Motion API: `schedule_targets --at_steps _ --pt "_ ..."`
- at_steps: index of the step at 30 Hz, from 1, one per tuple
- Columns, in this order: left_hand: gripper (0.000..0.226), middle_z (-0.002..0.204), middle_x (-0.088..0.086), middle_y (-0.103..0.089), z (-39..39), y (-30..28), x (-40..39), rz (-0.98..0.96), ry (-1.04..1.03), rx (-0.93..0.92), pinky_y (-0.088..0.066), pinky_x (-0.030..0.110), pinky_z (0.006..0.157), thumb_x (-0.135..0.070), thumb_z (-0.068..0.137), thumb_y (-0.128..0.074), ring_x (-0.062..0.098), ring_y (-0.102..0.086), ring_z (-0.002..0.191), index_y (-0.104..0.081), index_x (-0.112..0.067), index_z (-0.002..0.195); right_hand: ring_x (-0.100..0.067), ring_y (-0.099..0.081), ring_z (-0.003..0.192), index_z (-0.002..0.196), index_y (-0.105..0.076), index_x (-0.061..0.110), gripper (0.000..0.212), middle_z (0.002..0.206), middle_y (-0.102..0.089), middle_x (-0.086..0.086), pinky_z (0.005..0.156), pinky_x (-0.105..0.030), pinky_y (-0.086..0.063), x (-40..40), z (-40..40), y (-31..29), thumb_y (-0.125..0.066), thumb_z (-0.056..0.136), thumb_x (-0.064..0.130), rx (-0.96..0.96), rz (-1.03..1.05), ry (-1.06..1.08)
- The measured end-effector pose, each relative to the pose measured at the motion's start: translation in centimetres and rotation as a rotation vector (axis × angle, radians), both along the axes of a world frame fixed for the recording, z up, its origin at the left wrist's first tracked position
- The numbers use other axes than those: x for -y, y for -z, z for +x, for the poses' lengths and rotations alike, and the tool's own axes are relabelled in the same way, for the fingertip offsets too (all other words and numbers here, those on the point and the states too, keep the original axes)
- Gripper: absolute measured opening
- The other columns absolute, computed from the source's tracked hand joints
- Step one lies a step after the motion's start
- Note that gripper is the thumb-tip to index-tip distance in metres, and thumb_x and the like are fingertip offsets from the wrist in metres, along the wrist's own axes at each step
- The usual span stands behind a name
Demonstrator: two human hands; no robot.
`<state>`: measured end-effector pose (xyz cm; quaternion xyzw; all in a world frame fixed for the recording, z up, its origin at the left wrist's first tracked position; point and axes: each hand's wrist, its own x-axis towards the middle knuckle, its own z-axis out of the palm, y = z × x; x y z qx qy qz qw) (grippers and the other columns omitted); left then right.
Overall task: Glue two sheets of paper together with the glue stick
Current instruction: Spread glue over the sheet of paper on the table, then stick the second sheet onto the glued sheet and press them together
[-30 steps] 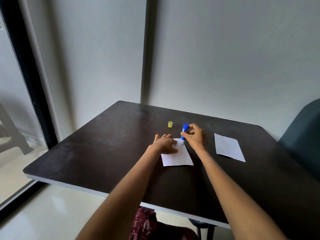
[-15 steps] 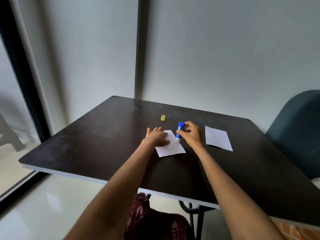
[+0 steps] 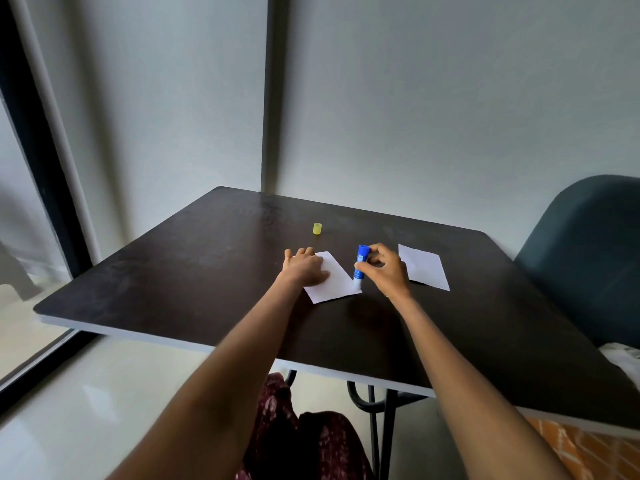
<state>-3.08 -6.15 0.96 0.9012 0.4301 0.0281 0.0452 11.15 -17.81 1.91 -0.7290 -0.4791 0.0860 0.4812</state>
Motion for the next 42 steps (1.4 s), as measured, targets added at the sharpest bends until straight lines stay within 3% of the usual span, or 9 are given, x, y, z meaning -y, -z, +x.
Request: schedule_targets --at_steps 10,15,18,21,24,27,30,36,42 --pt "0.05 0.134 0.009 -0.046 -0.1 -1.4 -0.1 0.104 0.077 -0.005 -0.02 0.05 0.111 -0.049 0.089 -0.053 0.026 -0.043 0.126 -0.059 -0.015 0.125 -0.004 -0.059 0.076 0.088 -0.061 0.024 0.013 0.083 -0.064 0.008 0.067 -0.018 -0.044 -0.5 0.4 -3.2 -0.069 0.078 0.021 -0.227 0.135 -0.002" --pt "0.042 0.135 0.01 -0.044 1.1 -2.9 -1.0 0.18 0.148 0.033 -0.032 0.047 0.102 -0.041 0.085 -0.061 0.028 -0.036 0.129 -0.061 -0.02 0.123 -0.009 -0.056 0.059 0.087 -0.056 0.017 0.011 0.078 -0.064 -0.003 0.053 -0.018 -0.045 -3.3 1.3 -5.3 -0.064 0.081 0.021 -0.316 0.167 0.053" --pt "0.033 0.127 0.013 -0.055 2.9 -4.3 -2.1 -0.003 0.108 0.314 -0.038 0.044 0.099 -0.031 0.094 -0.046 0.031 -0.049 0.122 -0.062 -0.012 0.116 -0.018 -0.061 0.068 0.076 -0.049 0.02 0.013 0.08 -0.072 -0.003 0.064 -0.035 -0.05 -5.8 2.5 -5.4 -0.06 0.077 0.027 -0.329 0.101 0.072" --pt "0.035 0.104 0.02 -0.06 5.2 -5.3 -3.3 -0.458 0.03 0.79 -0.042 0.036 0.086 -0.029 0.101 -0.036 0.029 -0.056 0.102 -0.057 -0.002 0.095 -0.023 -0.063 0.086 0.081 -0.052 0.022 0.019 0.091 -0.07 -0.001 0.081 -0.045 -0.051 -8.0 4.0 -4.7 -0.068 0.074 0.029 -0.287 0.037 0.082" --pt "0.048 0.114 0.008 -0.054 7.1 -5.2 -4.3 -0.83 0.033 1.089 -0.038 0.03 0.089 -0.038 0.102 -0.029 0.021 -0.051 0.107 -0.052 -0.003 0.127 -0.019 -0.064 0.093 0.105 -0.057 0.019 0.032 0.101 -0.069 -0.001 0.081 -0.03 -0.051 -10.4 5.4 -3.6 -0.073 0.077 0.014 -0.286 0.012 0.006" --pt "0.057 0.135 0.01 -0.052 9.1 -3.7 -6.0 -0.948 0.017 1.148 -0.036 0.034 0.099 -0.045 0.101 -0.024 0.025 -0.049 0.126 -0.043 -0.007 0.139 -0.027 -0.065 0.096 0.101 -0.065 0.011 0.023 0.101 -0.071 -0.012 0.076 -0.023 -0.05 -12.6 7.0 -2.1 -0.069 0.079 0.01 -0.21 -0.051 0.037" --pt "0.059 0.141 0.012 -0.048 10.5 -2.2 -7.6 -1.016 0.008 1.157 -0.034 0.035 0.105 -0.047 0.101 -0.022 0.026 -0.045 0.131 -0.04 -0.008 0.141 -0.03 -0.065 0.093 0.097 -0.066 0.005 0.018 0.096 -0.071 -0.018 0.054 -0.004 -0.042 -14.3 8.1 -0.8 -0.068 0.079 0.004 -0.197 -0.068 0.048" --pt "0.058 0.137 0.018 -0.05 11.9 -0.4 -9.1 -1.042 0.016 1.198 -0.039 0.032 0.106 -0.042 0.102 -0.021 0.026 -0.049 0.127 -0.038 -0.001 0.14 -0.023 -0.067 0.096 0.103 -0.065 0.009 0.022 0.103 -0.072 -0.012 0.088 -0.035 -0.053 -16.2 9.8 1.1 -0.069 0.082 0.012 -0.162 -0.135 0.008" --pt "0.05 0.122 0.007 -0.054 11.9 -0.4 -9.1 -1.047 0.024 1.174 -0.038 0.029 0.104 -0.044 0.102 -0.022 0.021 -0.052 0.118 -0.05 -0.011 0.127 -0.022 -0.066 0.1 0.111 -0.064 0.011 0.033 0.107 -0.071 -0.008 0.093 -0.037 -0.051 -16.5 10.1 1.4 -0.072 0.08 0.019 -0.13 -0.178 0.026"
